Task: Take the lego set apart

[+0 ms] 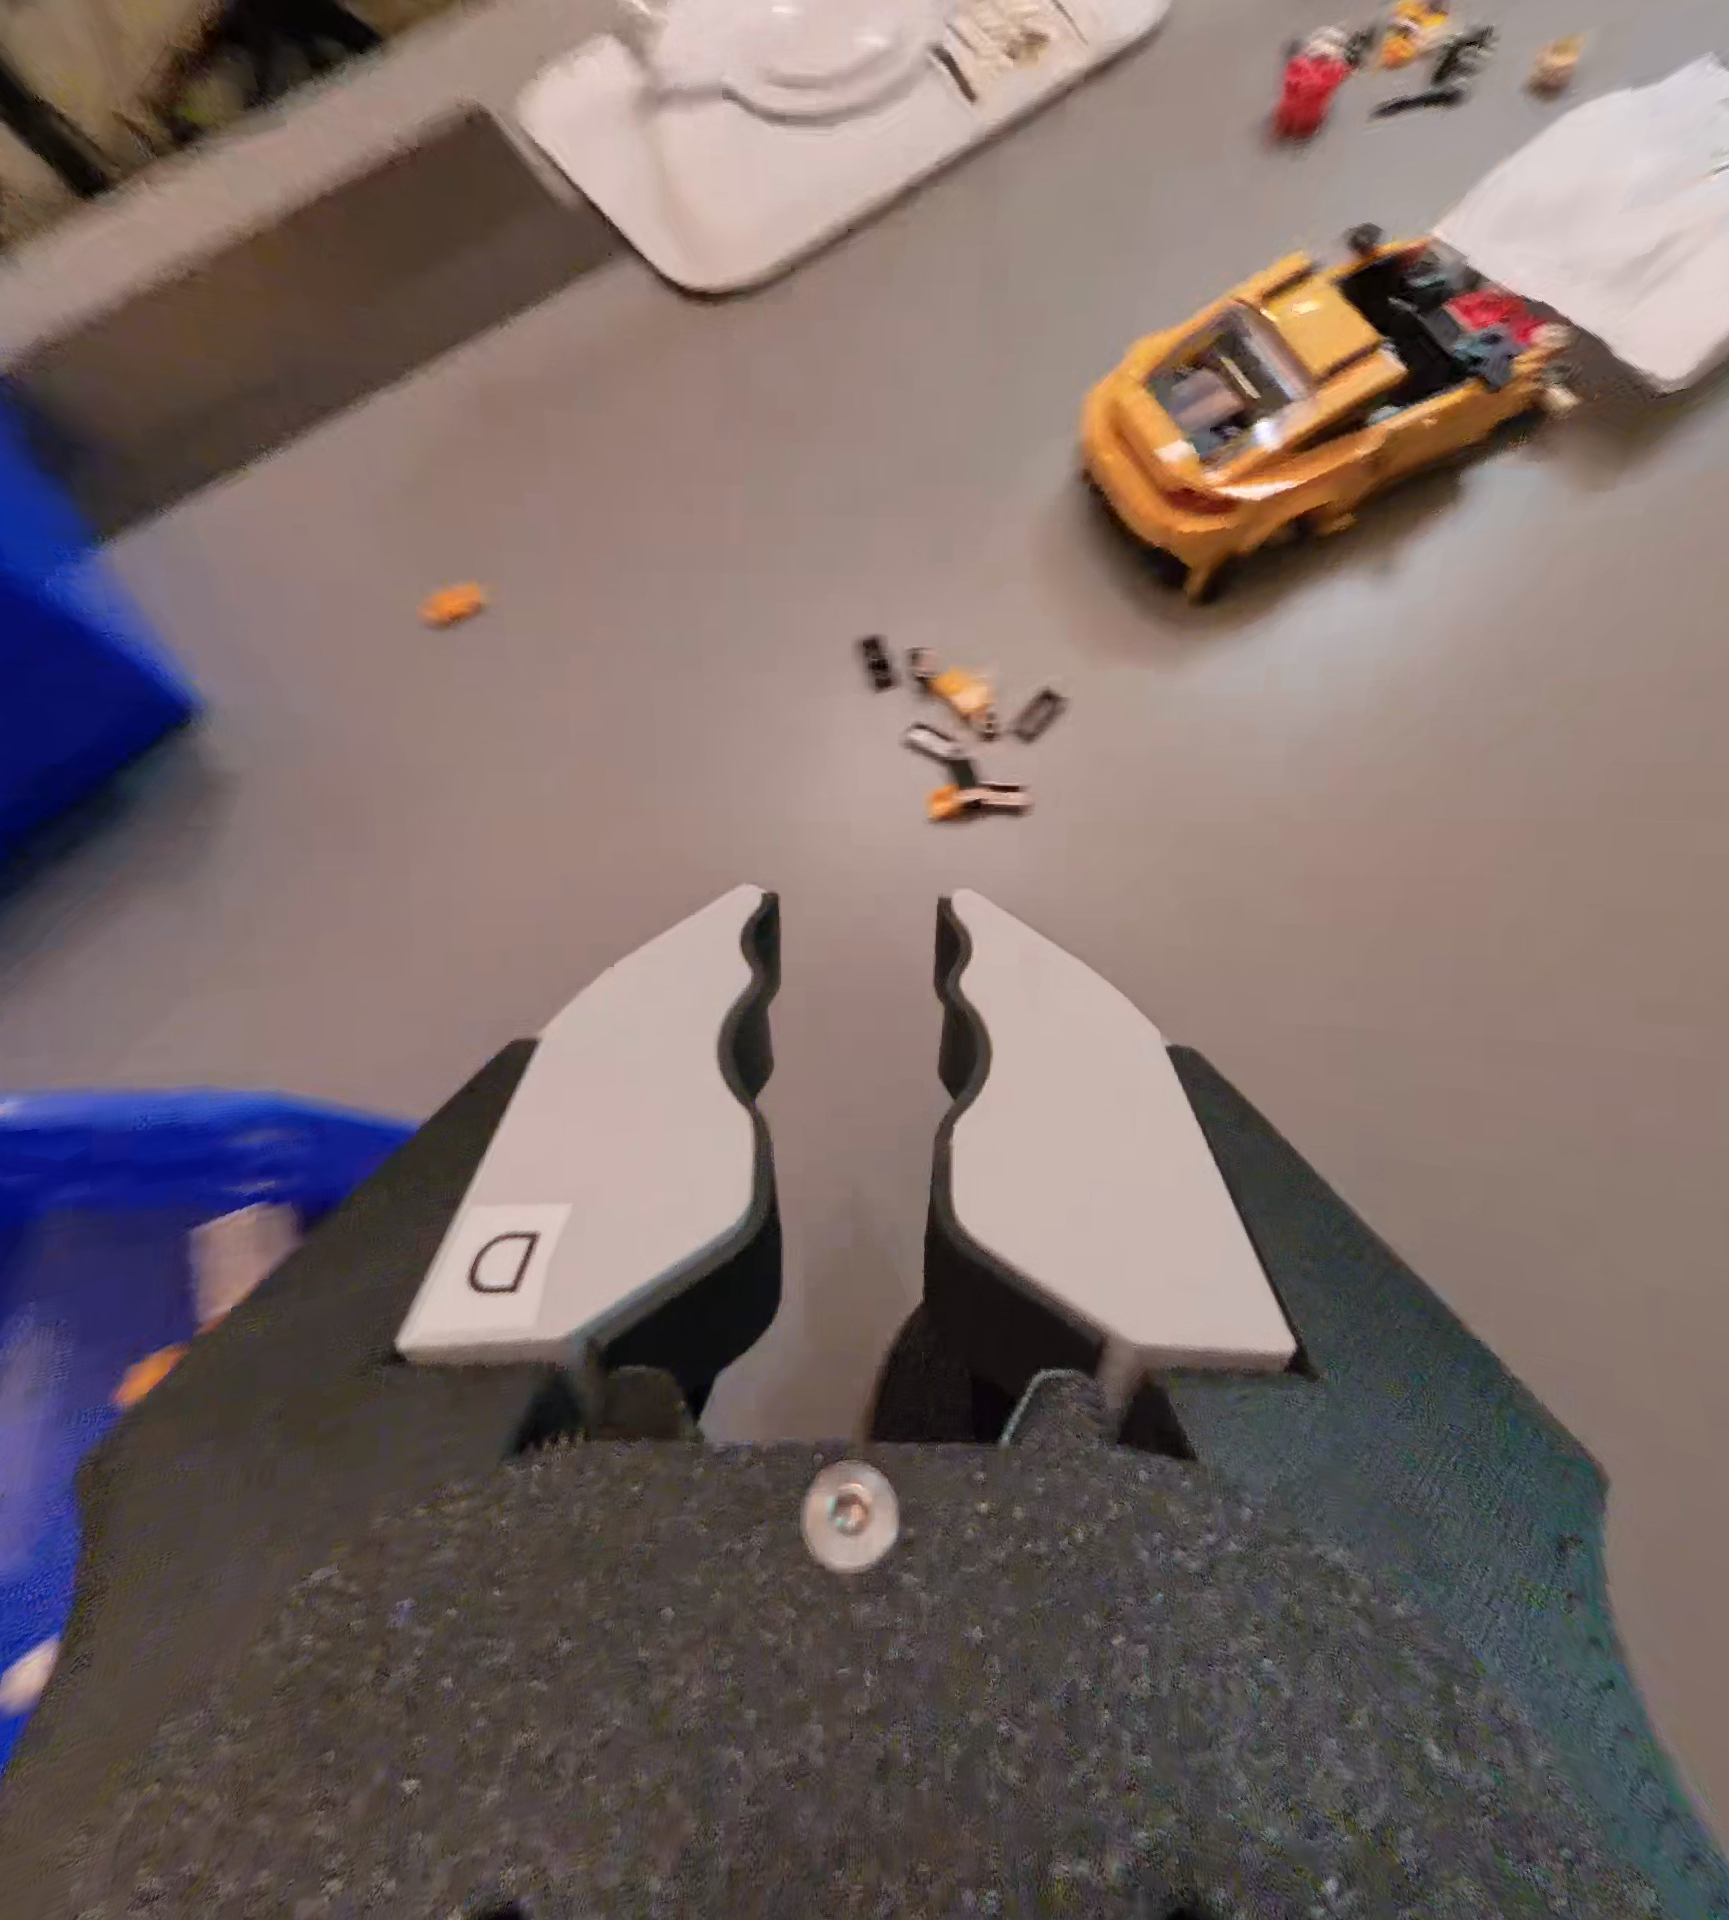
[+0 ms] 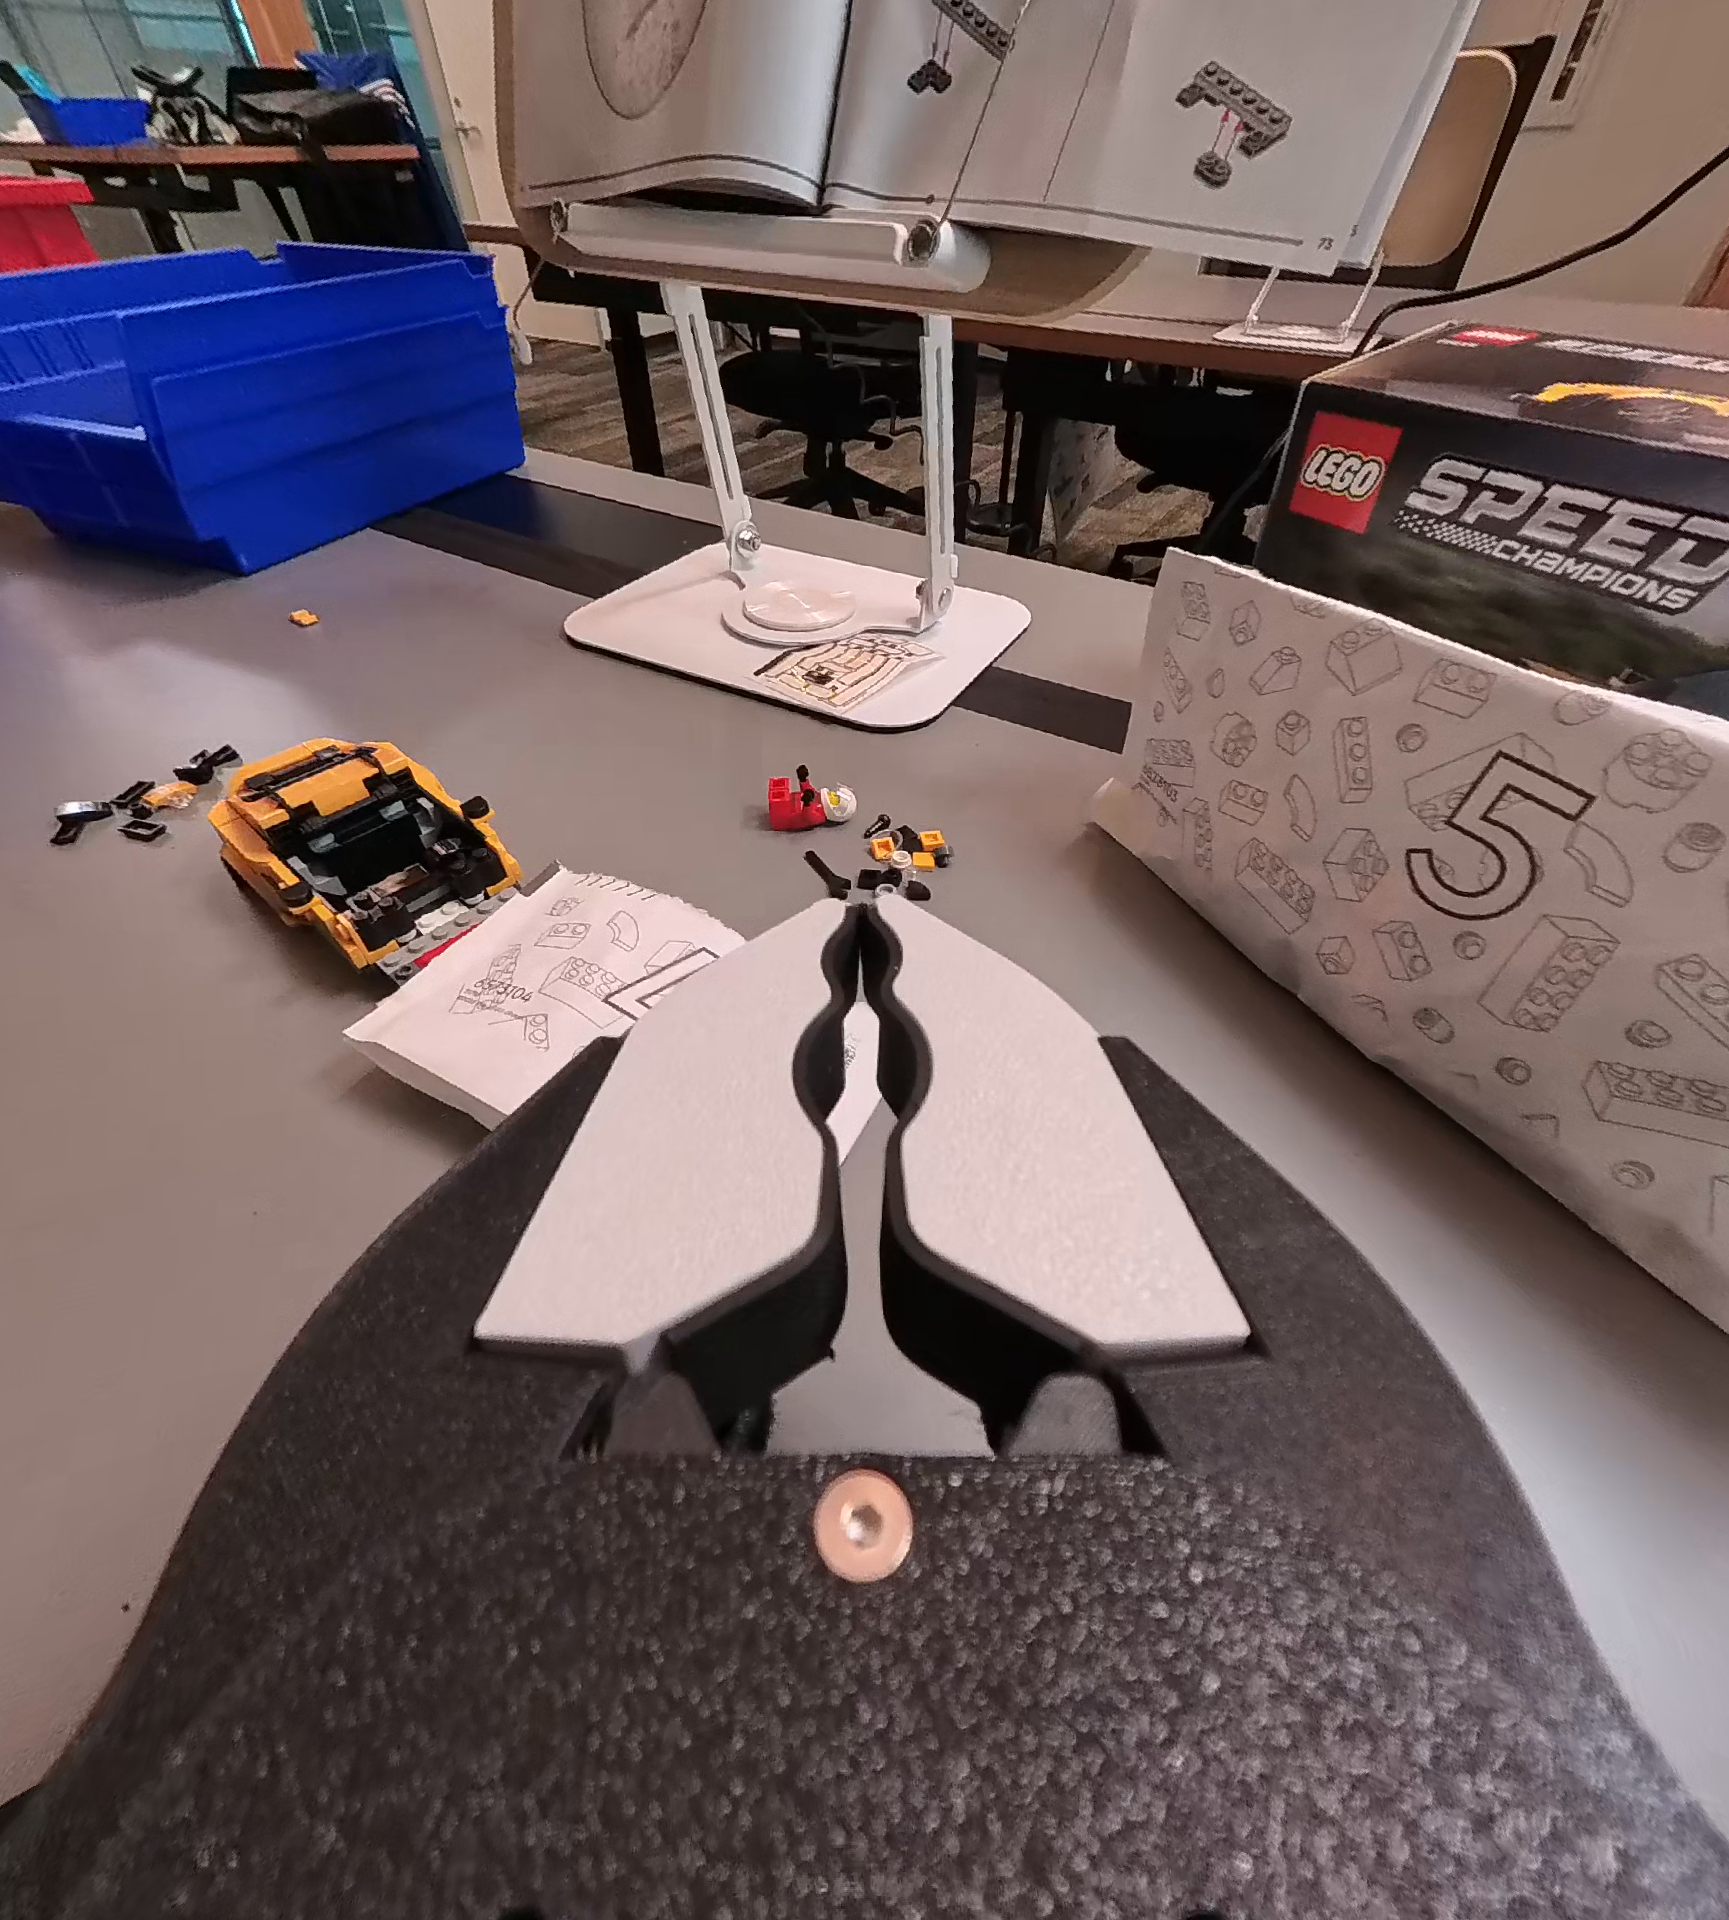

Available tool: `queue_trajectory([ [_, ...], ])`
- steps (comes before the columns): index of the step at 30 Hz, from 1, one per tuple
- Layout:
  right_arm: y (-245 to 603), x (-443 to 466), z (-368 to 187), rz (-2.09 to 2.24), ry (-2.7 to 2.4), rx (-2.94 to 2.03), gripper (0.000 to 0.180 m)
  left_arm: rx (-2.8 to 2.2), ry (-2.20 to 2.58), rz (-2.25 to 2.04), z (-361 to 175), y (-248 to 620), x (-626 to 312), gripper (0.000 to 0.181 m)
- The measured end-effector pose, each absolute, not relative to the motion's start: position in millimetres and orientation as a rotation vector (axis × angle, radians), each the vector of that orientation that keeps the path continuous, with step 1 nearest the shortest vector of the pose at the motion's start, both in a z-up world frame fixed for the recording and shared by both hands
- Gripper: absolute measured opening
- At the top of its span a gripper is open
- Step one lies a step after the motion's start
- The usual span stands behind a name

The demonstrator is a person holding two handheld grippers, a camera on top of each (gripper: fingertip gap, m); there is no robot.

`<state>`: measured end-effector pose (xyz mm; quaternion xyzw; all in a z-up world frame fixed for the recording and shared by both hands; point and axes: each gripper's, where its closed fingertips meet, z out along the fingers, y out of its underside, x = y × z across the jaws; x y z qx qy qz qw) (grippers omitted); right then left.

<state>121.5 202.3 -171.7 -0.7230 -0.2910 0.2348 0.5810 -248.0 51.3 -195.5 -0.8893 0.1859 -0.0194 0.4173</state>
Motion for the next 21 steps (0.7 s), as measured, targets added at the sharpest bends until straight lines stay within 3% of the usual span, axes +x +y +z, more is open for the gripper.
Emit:
queue_trajectory([
  [5,203,124,-169,0.548,-0.670,-1.683,0.000,-2.394,0.504,-0.212,-248,79,-210,0.037],
  [10,203,125,-169,0.551,-0.665,-1.686,0.000,-2.466,0.516,-0.179,-268,94,-204,0.038],
  [21,204,125,-171,0.553,-0.666,-1.689,0.000,-2.427,0.536,-0.208,-270,96,-196,0.013],
])
